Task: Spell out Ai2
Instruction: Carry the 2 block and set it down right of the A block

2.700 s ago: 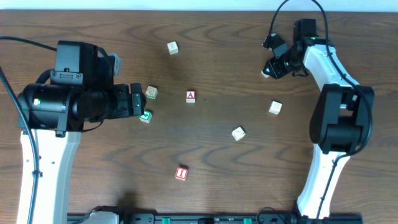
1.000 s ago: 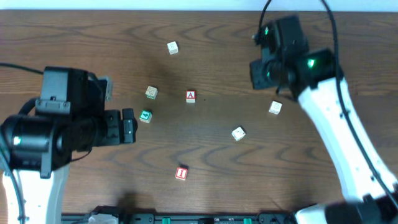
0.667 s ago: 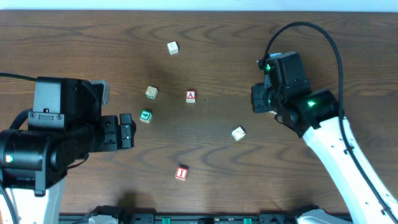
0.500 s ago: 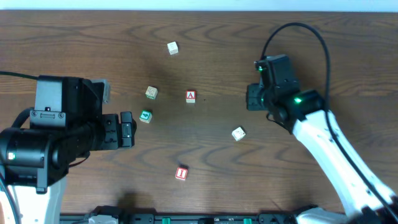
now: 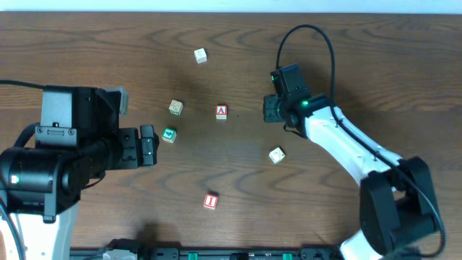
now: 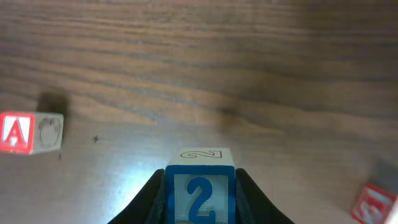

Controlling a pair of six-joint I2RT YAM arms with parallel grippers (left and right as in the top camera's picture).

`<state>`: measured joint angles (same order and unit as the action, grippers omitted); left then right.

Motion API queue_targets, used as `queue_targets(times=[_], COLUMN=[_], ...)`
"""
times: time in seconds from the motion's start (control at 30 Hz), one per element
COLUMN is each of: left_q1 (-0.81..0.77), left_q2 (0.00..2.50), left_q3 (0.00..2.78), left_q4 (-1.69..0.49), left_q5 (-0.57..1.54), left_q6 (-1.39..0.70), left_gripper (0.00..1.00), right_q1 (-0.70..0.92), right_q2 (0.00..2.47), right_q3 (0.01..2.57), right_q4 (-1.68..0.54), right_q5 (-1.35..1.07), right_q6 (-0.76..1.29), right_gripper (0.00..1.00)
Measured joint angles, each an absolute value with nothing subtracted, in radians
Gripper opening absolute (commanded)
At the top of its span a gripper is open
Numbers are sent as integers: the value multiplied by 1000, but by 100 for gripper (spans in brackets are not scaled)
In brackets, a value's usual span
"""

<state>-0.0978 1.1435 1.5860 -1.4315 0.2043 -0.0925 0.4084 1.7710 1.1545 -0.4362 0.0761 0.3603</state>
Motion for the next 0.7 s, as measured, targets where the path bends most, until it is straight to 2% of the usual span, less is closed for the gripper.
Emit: queue_targets(times=[0.7], left_q1=[-98], left_q2=[1145], left_q3=[1459], left_q4=[-1333], left_q5=[172], left_q6=[-107], left_gripper=[95], right_q1=[408], right_q2=[1882], right_q3=[1154], right_q4=[-322], right_q5=[68], right_q6=[402], right_gripper=[8])
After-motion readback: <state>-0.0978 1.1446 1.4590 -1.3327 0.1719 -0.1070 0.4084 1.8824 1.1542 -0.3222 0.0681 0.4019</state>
